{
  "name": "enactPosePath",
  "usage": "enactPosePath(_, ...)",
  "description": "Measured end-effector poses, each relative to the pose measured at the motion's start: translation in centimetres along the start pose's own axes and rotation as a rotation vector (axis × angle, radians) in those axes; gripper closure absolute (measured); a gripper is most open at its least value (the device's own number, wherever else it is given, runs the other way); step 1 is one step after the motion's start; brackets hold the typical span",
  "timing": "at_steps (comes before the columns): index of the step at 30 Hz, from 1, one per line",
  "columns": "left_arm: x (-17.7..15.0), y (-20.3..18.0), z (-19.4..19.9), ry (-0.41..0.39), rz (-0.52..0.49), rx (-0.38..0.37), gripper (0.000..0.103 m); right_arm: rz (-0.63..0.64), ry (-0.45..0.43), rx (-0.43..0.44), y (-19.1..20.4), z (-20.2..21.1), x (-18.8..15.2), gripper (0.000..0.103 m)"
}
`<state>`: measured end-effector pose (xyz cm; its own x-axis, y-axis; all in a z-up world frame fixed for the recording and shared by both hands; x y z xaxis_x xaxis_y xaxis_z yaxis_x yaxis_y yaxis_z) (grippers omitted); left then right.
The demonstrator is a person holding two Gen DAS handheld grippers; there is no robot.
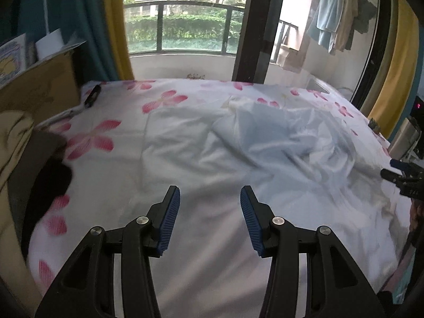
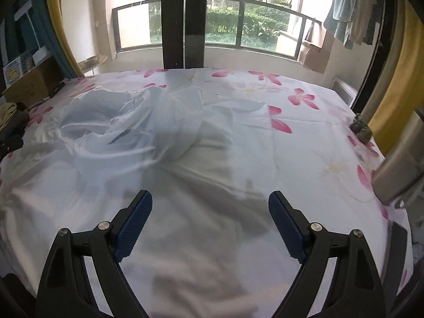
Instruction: Fold large clothes
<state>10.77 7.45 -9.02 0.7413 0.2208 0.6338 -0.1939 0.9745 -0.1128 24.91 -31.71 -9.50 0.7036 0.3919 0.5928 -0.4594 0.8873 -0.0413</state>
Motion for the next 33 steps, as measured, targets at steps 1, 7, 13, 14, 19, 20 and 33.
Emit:
enactPosePath(1, -0.9, 0.4, 0.4, 0.005, 0.015, 0.002, 0.053, -0.003, 0.001, -0.008, -0.3, 0.3, -0.5, 0.014)
enactPosePath(7, -5.3, 3.6, 1.8, 0.044, 0.078, 0.070, 0.053, -0.051, 0.023, -0.066, -3.7, 1.3, -3.7, 0.014)
enactPosePath(13, -8.6, 7.5, 3.7, 0.075, 0.146, 0.169, 0.052, -0.136, 0.057, -0.170, -9.0, 1.9, -6.7, 0.014)
enactPosePath(14, -9.0, 7.8, 3.9, 0.081, 0.147, 0.167, 0.052, -0.147, 0.065, -0.183, -9.8, 1.9, -7.2, 0.014)
enactPosePath(19, -11.1, 7.5, 5.1, 0.122, 0.137, 0.186, 0.045, -0.175, 0.098, -0.203, -11.9, 1.6, -9.3, 0.014)
enactPosePath(20, -11.5, 7.2, 5.5, 0.123, 0.137, 0.169, 0.044, -0.181, 0.094, -0.189, -12.0, 1.6, -9.7, 0.014)
enactPosePath(33, -14.2, 5.3, 6.7, 0.097, 0.030, 0.180, 0.038, -0.180, 0.065, -0.097, -11.1, 2.5, -11.4, 0.016)
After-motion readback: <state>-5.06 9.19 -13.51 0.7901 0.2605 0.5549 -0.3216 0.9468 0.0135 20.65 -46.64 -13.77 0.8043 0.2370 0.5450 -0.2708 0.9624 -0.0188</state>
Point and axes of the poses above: each gripper's, at about its wrist camera, not at the fingertips, and z roughly against the way its jaws point, y to its left, x to its top, the point moved 6 cm from there along -z, roughly the way its jaws point, and after that the axes turned 6 degrees about y, right-handed, at the moved point
